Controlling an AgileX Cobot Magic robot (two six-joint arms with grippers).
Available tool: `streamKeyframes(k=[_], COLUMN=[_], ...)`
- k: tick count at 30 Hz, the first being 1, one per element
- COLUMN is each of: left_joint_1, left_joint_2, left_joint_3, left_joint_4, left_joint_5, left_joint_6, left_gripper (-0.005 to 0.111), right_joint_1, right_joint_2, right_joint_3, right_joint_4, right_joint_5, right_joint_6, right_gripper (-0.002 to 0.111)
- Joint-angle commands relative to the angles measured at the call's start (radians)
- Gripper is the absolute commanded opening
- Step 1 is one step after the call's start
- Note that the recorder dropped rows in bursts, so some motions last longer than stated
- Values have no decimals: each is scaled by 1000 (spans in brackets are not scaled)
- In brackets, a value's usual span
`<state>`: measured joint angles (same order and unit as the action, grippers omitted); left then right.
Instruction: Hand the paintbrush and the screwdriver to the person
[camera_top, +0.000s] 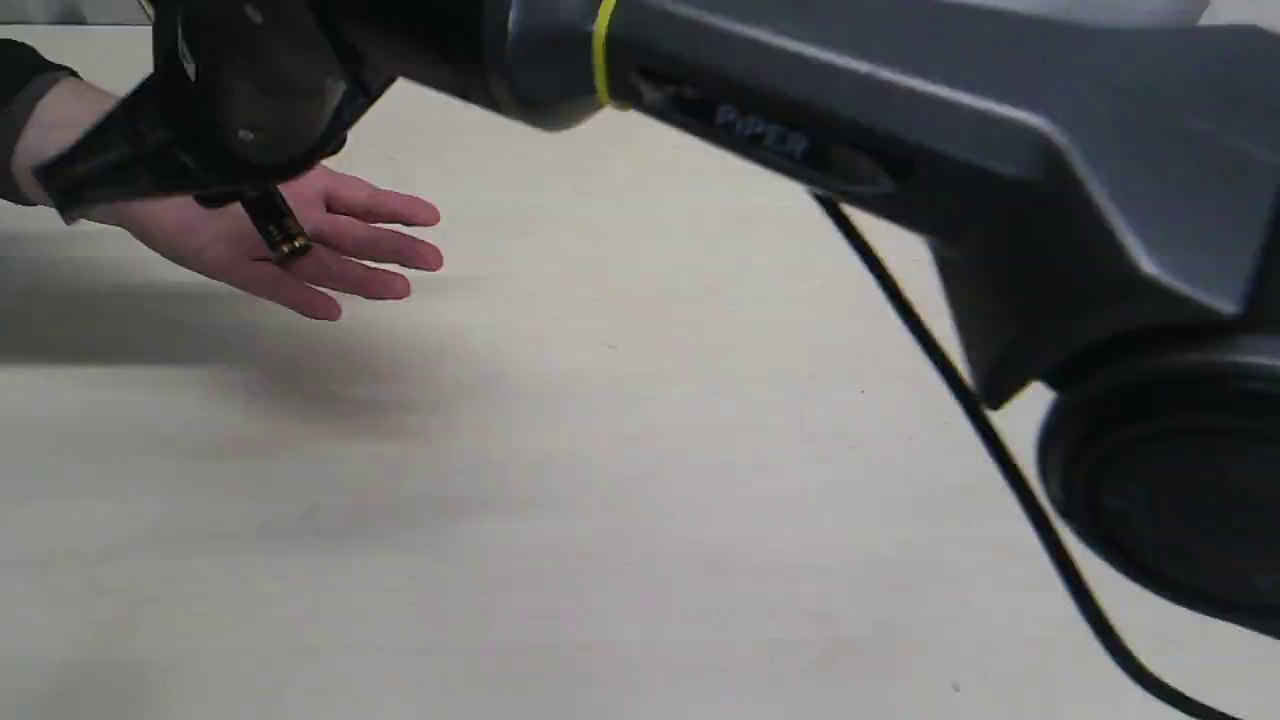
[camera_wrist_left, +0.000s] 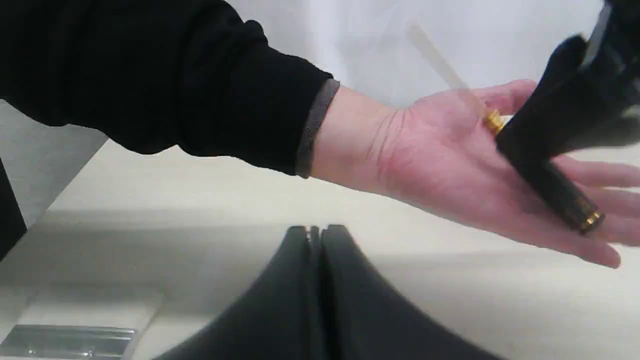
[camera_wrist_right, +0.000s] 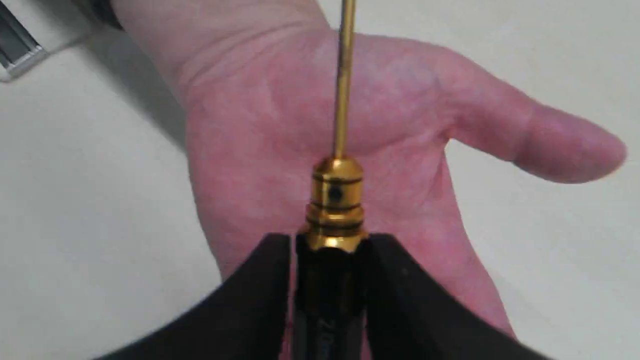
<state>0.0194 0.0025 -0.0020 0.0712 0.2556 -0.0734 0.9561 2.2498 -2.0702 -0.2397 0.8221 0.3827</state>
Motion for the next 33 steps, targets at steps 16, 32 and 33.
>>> streamKeyframes(k=[16, 32, 33], left_joint_1=[-8, -8, -8], left_joint_2=[-2, -2, -2], left_joint_3=[2, 2, 2], left_joint_4=[-4, 0, 0], left_joint_5=[-4, -8, -8], left_joint_6=[-2, -2, -2], left_gripper=[0, 0, 0], right_joint_1=[1, 299, 335], right_joint_2=[-91, -477, -506], right_joint_3=[1, 3, 3], right_joint_4=[-59, -357, -394], right_joint_5=[40, 256, 283], right_joint_6=[-5, 26, 35], right_gripper=[5, 5, 5])
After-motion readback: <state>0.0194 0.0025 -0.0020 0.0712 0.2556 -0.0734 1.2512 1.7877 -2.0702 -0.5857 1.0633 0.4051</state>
